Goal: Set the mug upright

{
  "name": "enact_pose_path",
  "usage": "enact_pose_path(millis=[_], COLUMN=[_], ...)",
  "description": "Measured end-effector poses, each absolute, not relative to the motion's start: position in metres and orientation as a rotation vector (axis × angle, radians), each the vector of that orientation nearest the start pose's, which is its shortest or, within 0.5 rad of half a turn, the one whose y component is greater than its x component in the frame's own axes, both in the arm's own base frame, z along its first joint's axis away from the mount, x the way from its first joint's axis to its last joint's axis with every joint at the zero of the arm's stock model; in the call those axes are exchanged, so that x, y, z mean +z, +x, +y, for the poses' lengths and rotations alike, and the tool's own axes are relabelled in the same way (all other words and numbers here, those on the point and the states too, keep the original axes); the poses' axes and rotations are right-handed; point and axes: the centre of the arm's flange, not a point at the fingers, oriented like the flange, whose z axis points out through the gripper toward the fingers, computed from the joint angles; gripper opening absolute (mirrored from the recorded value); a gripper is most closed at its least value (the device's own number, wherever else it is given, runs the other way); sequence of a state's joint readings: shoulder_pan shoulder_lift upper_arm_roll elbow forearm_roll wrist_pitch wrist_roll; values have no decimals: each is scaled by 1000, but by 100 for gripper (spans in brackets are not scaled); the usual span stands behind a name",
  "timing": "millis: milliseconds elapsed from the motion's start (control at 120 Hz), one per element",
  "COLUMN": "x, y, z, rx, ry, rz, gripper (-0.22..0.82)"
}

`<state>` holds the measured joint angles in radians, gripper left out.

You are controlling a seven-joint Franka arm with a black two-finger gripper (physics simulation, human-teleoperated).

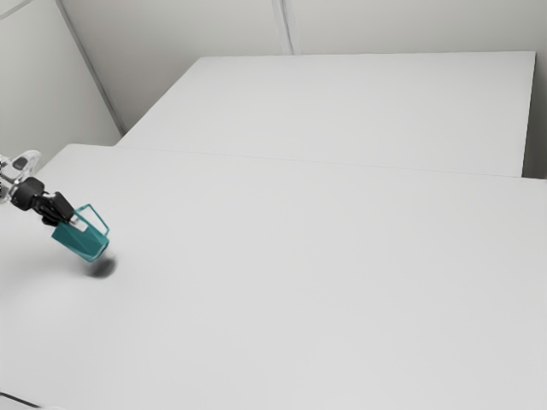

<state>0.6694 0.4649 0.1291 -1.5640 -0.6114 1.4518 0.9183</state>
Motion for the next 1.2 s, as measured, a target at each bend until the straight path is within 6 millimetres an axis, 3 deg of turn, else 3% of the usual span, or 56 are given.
enact_pose_path(millis=[200,275,525,650,883,1058,1200], x=[411,418,403,399,405,407,391], y=[527,542,578,591,611,625,631], z=[293,253,128,82,22,8,-5], rx=[7,-24,-93,-101,-35,50,60], ry=[2453,2506,2713,2861,3085,3133,3131], rz=[-182,-253,-448,-527,-563,-446,-349], gripper=[-18,-18,-18,-18,-18,-18,-18])
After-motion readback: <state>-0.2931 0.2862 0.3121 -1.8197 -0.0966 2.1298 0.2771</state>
